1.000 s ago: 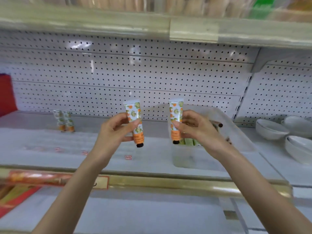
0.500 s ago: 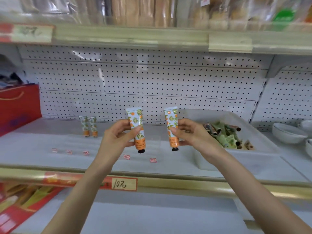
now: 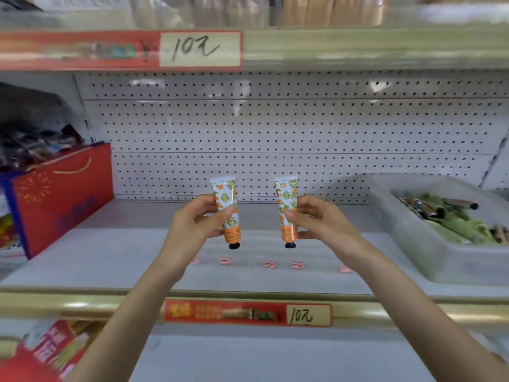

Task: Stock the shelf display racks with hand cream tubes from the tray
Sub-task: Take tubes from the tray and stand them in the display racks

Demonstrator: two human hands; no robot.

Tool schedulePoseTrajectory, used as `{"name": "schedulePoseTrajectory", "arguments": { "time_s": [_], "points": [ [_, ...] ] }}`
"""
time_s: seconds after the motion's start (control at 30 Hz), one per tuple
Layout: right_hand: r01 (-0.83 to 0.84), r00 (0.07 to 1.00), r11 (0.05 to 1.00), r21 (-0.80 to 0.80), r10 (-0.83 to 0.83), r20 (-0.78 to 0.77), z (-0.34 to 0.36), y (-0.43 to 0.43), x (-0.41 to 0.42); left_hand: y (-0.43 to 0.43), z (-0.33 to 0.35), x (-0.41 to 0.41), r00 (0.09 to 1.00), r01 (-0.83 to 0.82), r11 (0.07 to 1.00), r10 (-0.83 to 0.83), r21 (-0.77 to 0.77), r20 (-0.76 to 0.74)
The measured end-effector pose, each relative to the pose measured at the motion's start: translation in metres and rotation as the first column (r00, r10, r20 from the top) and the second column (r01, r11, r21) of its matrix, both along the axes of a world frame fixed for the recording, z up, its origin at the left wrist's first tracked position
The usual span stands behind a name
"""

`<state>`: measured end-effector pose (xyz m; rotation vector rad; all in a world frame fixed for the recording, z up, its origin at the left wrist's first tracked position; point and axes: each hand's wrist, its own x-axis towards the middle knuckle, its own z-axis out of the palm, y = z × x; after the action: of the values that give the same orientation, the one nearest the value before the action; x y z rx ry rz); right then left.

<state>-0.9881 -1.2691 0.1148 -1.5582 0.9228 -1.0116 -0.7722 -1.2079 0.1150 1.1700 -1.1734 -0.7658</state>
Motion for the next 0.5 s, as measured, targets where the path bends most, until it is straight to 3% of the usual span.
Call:
{"name": "schedulePoseTrajectory", "arguments": {
  "time_s": [0.5],
  "points": [
    [-0.099, 0.994, 0.995, 0.031, 0.101, -0.048, -0.008, -0.051, 0.060, -0.048, -0.017, 0.069, 0.991, -0.134, 0.991, 0.134, -0.014, -0.021]
  ]
}}
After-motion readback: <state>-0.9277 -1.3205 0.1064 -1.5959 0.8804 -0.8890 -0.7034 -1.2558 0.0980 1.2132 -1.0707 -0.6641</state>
